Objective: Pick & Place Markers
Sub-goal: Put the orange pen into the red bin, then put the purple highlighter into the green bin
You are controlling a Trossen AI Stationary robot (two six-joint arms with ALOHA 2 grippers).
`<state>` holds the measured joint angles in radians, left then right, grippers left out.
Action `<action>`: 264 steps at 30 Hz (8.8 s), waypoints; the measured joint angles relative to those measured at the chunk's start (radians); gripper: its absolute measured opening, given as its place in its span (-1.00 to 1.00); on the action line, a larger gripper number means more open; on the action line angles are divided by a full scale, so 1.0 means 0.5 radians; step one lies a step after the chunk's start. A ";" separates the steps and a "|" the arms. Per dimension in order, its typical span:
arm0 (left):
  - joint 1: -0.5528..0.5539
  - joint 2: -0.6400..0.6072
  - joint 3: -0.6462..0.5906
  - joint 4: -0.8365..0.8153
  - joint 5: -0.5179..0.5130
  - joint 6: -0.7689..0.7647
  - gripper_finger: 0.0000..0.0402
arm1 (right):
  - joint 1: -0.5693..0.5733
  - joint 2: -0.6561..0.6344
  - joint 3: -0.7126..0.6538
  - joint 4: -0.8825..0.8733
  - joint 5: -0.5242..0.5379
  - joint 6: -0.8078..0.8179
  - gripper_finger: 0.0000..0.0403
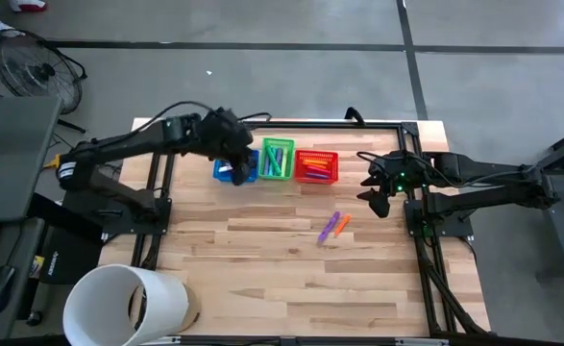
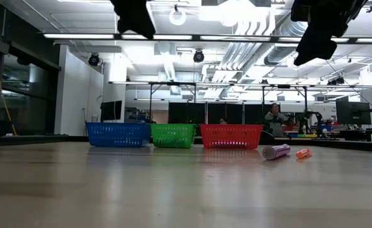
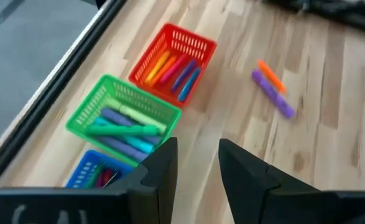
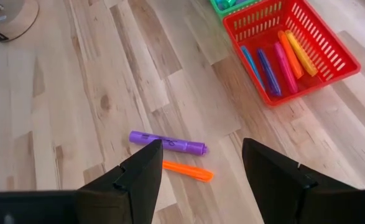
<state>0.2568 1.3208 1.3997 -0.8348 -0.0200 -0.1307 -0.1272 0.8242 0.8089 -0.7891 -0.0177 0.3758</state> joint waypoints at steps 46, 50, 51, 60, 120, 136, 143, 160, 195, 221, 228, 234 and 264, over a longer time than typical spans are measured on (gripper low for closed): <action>-0.829 -2.291 -2.431 1.726 -0.689 -0.742 -0.43 | 0.207 0.790 0.237 -0.074 0.036 1.461 0.03; -0.828 -2.467 -2.592 1.797 -0.615 -0.744 -0.43 | 0.306 0.880 0.237 -0.196 0.106 1.825 0.03; -0.828 -2.505 -2.619 1.806 -0.601 -0.751 -0.43 | 0.334 0.895 0.237 -0.207 0.154 1.910 0.03; -0.828 -2.628 -2.710 1.792 -0.290 -0.740 -0.43 | 0.593 1.054 0.237 -0.141 0.500 2.646 0.03; -0.828 -2.629 -2.708 1.615 -0.250 -0.696 -0.43 | 0.552 1.647 0.035 0.191 0.089 3.018 0.03; -0.828 -2.629 -2.708 1.609 -0.256 -0.726 -0.43 | 0.580 1.651 0.032 0.113 0.032 2.650 0.03; -0.828 -2.629 -2.708 1.608 -0.256 -0.728 -0.43 | 0.547 1.652 0.029 0.100 0.040 2.566 0.00; -0.828 -2.629 -2.708 1.605 -0.253 -0.728 -0.43 | 0.546 1.654 0.026 0.087 0.105 2.359 -0.91; -0.828 -2.628 -2.709 1.635 -0.403 -0.819 -0.43 | 0.064 0.820 0.186 -0.029 0.203 0.967 -0.91; -0.828 -2.628 -2.710 1.652 -0.560 -0.796 -0.43 | -0.857 1.958 1.081 -0.241 -0.221 -1.623 -0.91; -0.829 -2.628 -2.710 1.652 -0.561 -0.796 -0.43 | -0.858 2.148 1.186 -0.249 -0.189 -1.685 -0.91; -0.829 -2.628 -2.710 1.652 -0.562 -0.796 -0.43 | -0.827 2.231 1.186 -0.205 -0.189 -1.758 -0.91; -0.829 -2.628 -2.707 1.628 -0.558 -0.780 -0.43 | -0.801 2.237 1.286 -0.451 0.056 -0.086 -0.33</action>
<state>-0.1577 0.0067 0.0463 -0.0208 -0.2993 -0.5209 -0.5277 1.9426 1.4517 -1.0146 0.0104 0.3326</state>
